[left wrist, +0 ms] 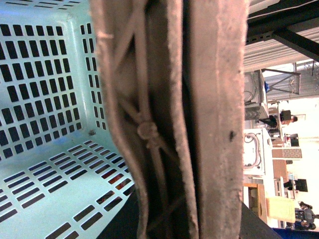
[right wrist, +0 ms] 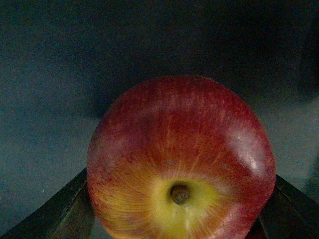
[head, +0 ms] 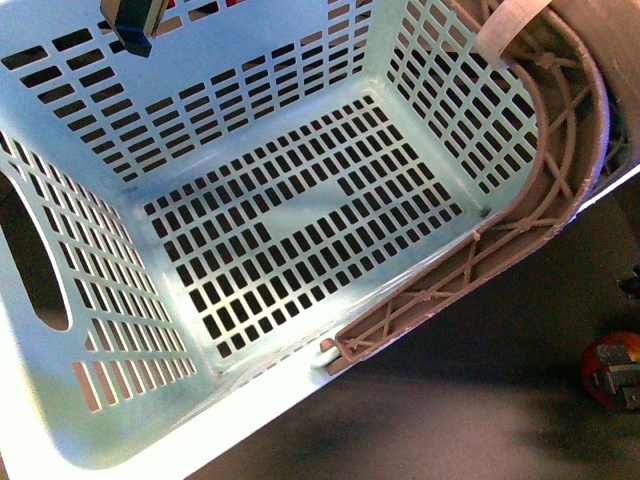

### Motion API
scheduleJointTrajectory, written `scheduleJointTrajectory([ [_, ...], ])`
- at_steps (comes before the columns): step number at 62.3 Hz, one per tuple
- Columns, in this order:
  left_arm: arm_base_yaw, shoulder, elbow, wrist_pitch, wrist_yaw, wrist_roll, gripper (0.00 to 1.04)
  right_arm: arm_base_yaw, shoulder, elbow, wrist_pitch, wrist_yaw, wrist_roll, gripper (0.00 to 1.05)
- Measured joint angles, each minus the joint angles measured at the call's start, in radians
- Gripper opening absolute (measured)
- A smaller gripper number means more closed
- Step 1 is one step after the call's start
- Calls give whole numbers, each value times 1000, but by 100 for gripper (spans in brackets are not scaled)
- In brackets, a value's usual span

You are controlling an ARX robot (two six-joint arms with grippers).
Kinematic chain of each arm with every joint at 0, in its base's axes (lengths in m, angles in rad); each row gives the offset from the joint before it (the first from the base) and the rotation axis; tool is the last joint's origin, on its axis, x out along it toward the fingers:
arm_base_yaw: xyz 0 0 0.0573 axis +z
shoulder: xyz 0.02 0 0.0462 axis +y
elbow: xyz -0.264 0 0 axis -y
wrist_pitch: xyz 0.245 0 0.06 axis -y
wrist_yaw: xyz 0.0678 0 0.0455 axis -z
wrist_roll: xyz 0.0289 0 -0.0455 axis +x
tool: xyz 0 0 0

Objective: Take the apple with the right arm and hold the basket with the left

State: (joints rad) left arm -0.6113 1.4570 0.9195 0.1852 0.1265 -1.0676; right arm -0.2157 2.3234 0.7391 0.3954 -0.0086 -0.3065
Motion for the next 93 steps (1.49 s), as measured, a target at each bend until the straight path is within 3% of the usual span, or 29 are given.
scheduleJointTrajectory([
  [26,0,0,0,0,0,0,17,-78,-445,-121,-68,-146,-143,76],
  [39,0,0,0,0,0,0,17,-112,-735,-133,-180,-239,-130,76],
  [50,0,0,0,0,0,0,17,-87,-946,-110,-264,-301,-76,75],
  [59,0,0,0,0,0,0,17,-1,-1078,-64,-310,-306,-17,75],
  [77,0,0,0,0,0,0,17,338,-1106,10,-303,-193,110,75],
  [93,0,0,0,0,0,0,17,504,-1053,19,-273,-121,135,75],
])
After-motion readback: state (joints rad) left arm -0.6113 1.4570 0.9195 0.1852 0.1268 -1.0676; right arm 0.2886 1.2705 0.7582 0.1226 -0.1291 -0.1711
